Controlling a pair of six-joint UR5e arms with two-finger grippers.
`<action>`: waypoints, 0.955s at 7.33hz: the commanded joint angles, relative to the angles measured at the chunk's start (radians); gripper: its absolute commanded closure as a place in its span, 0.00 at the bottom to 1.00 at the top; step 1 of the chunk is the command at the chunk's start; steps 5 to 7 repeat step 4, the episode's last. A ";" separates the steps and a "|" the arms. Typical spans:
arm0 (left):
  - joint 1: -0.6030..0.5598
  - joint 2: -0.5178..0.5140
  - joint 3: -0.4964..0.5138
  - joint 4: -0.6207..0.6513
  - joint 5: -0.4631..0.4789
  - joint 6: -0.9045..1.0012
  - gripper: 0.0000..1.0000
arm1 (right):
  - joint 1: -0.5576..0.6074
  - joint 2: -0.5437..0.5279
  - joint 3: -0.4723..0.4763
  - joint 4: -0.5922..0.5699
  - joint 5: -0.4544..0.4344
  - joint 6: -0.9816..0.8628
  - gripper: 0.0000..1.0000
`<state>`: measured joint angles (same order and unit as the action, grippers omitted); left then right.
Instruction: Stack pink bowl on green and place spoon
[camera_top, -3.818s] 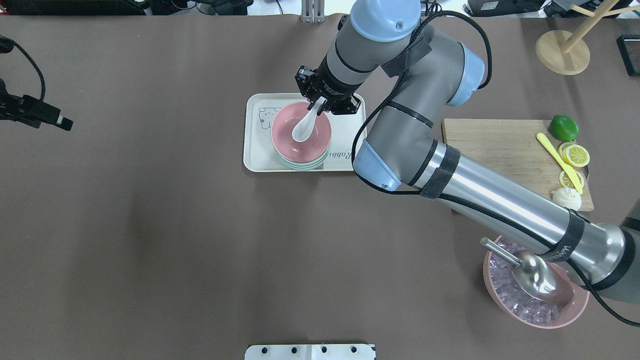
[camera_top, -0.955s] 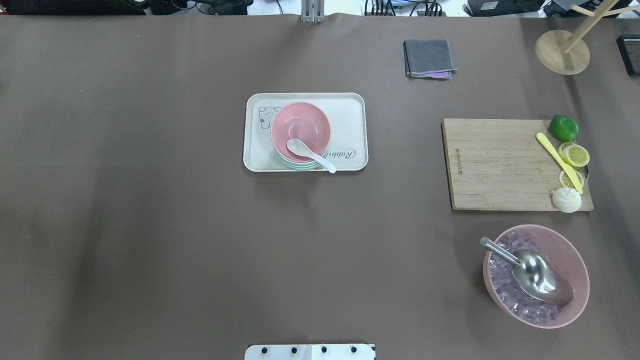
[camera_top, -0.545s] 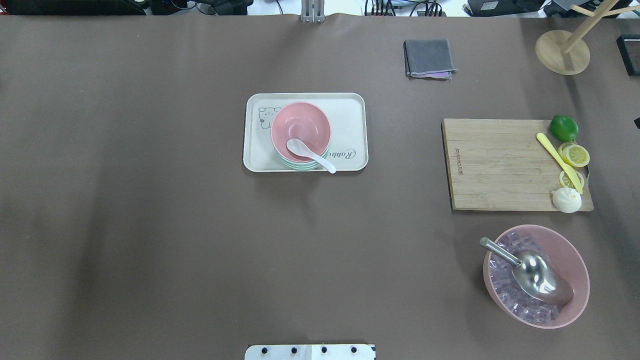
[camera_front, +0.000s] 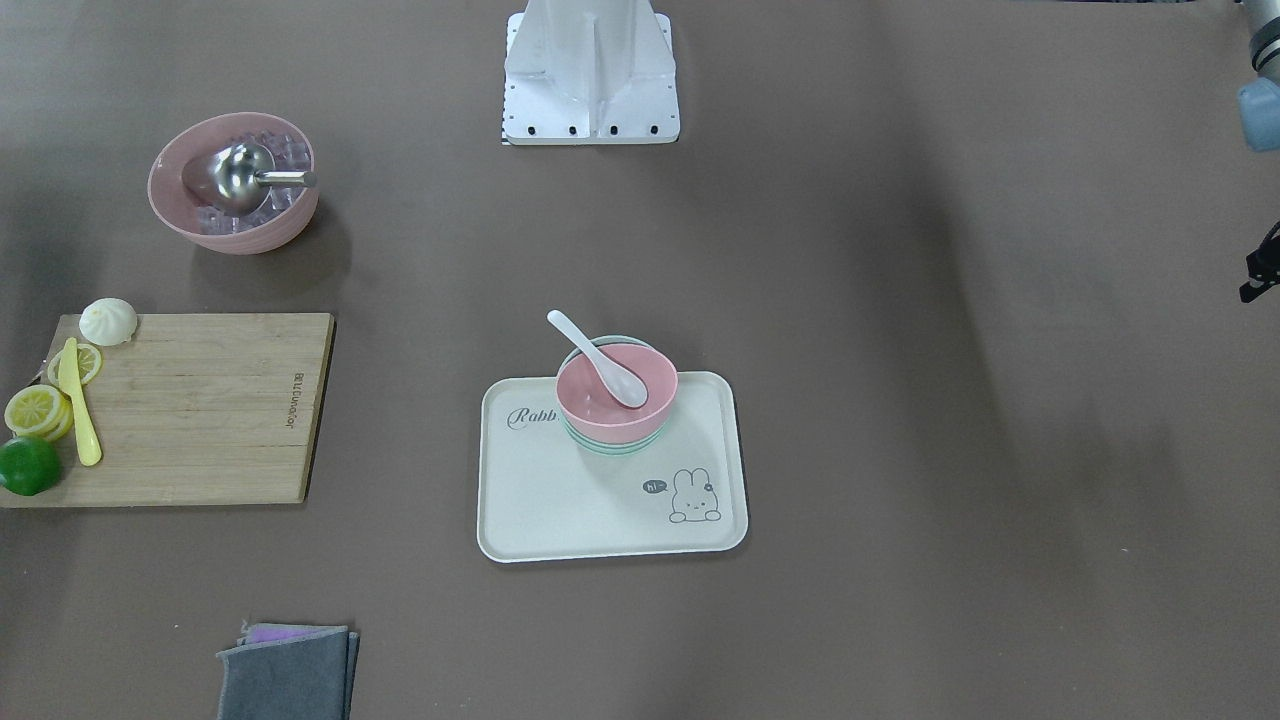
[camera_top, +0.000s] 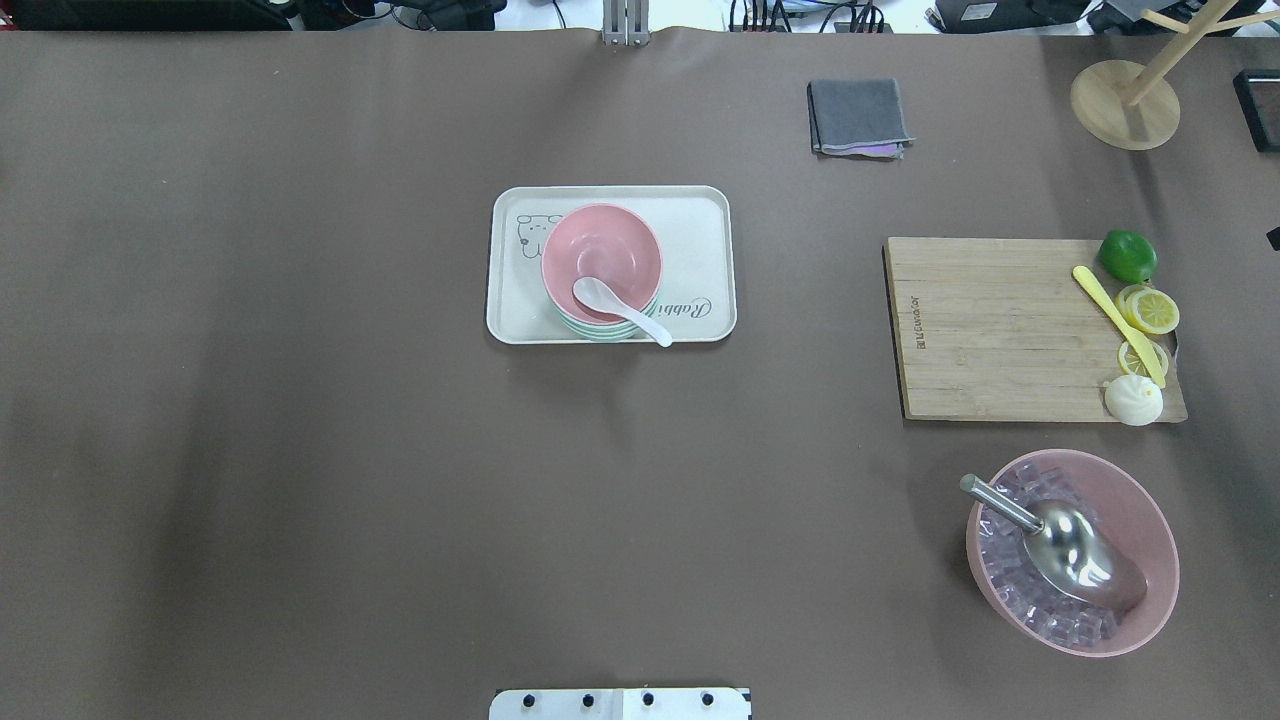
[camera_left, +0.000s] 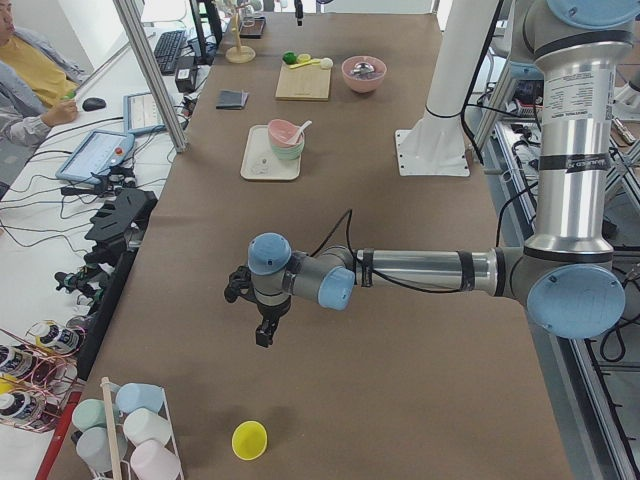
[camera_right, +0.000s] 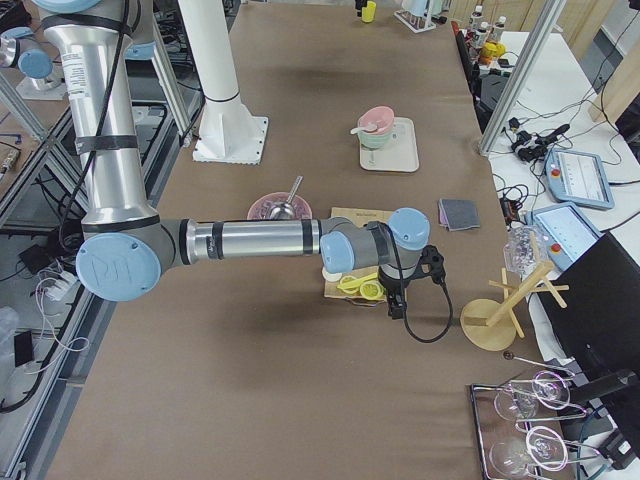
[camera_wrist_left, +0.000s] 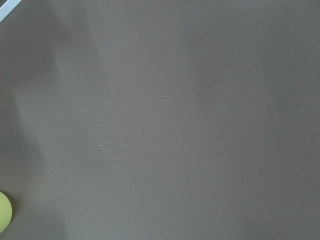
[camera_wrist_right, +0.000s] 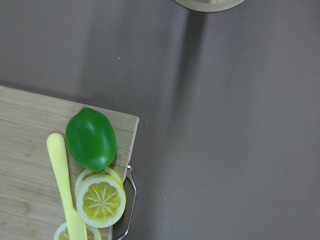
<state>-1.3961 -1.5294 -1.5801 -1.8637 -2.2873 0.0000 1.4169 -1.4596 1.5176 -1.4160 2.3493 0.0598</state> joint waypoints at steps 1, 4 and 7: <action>-0.035 0.005 -0.011 0.030 -0.085 -0.002 0.02 | 0.002 -0.002 0.001 -0.001 0.005 0.000 0.00; -0.083 0.008 -0.005 0.038 -0.138 -0.011 0.01 | 0.034 0.001 0.018 -0.055 0.035 -0.014 0.00; -0.083 0.008 -0.005 0.038 -0.138 -0.011 0.01 | 0.034 0.001 0.018 -0.055 0.035 -0.014 0.00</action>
